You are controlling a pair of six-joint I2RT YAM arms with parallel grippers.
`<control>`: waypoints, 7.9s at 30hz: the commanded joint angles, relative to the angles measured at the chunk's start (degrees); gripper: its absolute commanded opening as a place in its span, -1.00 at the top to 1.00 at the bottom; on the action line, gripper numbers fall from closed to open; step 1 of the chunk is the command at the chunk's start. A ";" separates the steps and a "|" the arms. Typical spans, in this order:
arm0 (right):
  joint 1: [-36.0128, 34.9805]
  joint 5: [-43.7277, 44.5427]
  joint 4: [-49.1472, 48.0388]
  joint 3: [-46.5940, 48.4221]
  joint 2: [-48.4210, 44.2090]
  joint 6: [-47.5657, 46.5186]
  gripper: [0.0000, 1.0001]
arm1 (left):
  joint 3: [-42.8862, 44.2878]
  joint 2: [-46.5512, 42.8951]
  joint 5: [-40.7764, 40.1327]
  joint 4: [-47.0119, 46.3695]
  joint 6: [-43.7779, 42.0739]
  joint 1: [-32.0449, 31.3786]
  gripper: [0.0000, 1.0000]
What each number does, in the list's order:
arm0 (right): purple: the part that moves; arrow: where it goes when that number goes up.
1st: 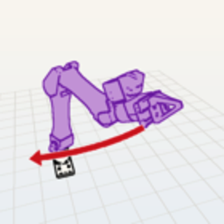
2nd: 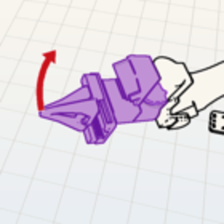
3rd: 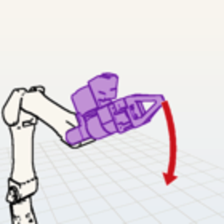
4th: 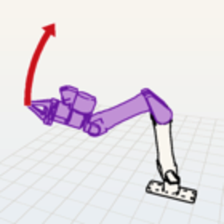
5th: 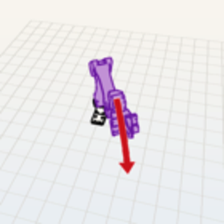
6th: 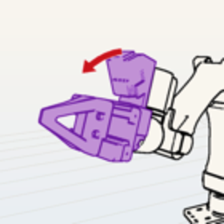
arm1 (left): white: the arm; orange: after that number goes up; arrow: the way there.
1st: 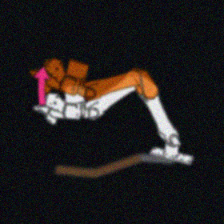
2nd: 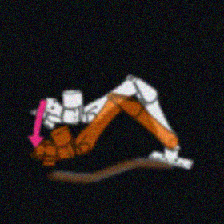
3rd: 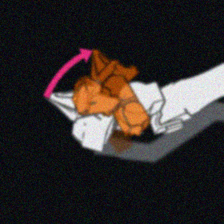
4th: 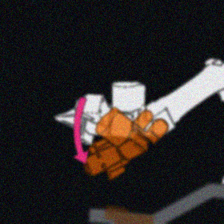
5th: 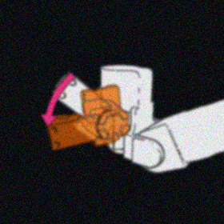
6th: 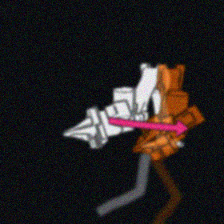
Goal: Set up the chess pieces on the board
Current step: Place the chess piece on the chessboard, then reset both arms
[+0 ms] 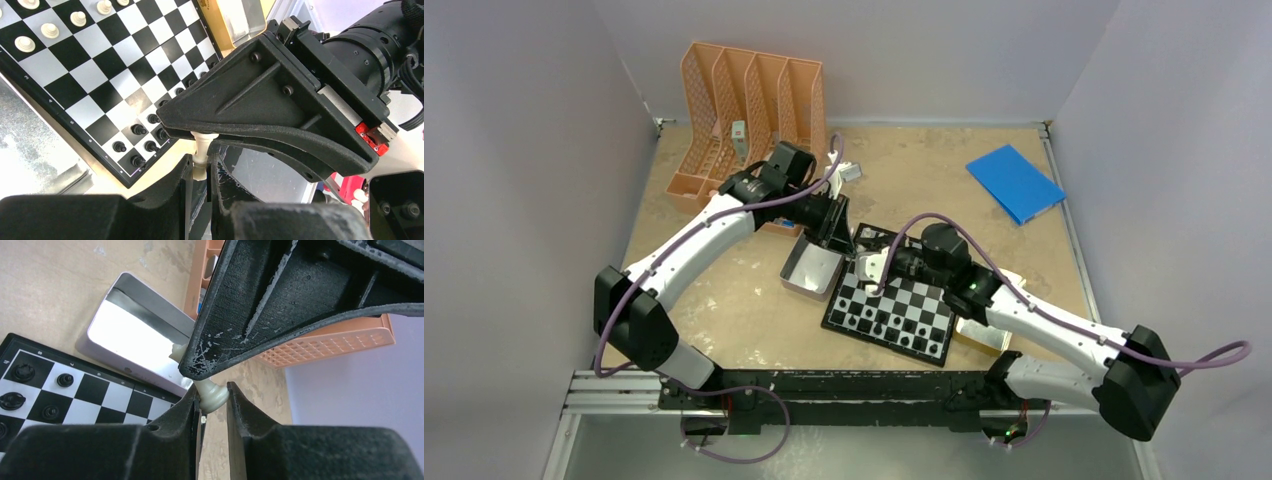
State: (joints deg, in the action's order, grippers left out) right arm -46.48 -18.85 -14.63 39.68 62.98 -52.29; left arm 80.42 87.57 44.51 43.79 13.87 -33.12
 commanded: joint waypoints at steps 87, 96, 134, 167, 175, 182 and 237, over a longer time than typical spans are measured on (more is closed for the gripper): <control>-2.65 23.82 -30.94 -0.99 3.75 65.49 0.48 | -2.02 -4.35 4.37 -23.13 10.47 7.11 1.00; -2.63 29.21 -17.72 -3.43 -11.26 64.42 -0.98 | -0.37 -1.17 -10.59 -23.55 7.74 3.50 1.00; -2.65 50.93 14.16 9.64 -41.61 71.56 -0.98 | 15.01 28.97 -40.00 -39.22 -4.47 -17.99 1.00; -2.65 52.16 13.59 8.29 -42.48 69.63 -0.98 | 13.15 34.38 -40.84 -37.69 -3.59 -19.42 1.00; -2.57 52.43 13.58 8.05 -42.91 69.36 -0.98 | 14.50 35.54 -41.38 -36.05 -3.94 -19.70 1.00; -2.61 52.43 13.39 7.70 -42.65 69.19 -0.97 | 14.75 35.87 -41.24 -35.27 -3.92 -19.87 1.00; -2.65 46.34 16.36 3.63 -17.08 92.65 -0.98 | -9.91 -13.59 -37.21 -26.86 8.38 -2.84 -0.34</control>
State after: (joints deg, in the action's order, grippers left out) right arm -48.86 27.03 2.31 41.12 41.65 33.47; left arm 76.20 83.44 9.61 18.02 22.44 -35.81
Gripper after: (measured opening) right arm 0.987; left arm 0.669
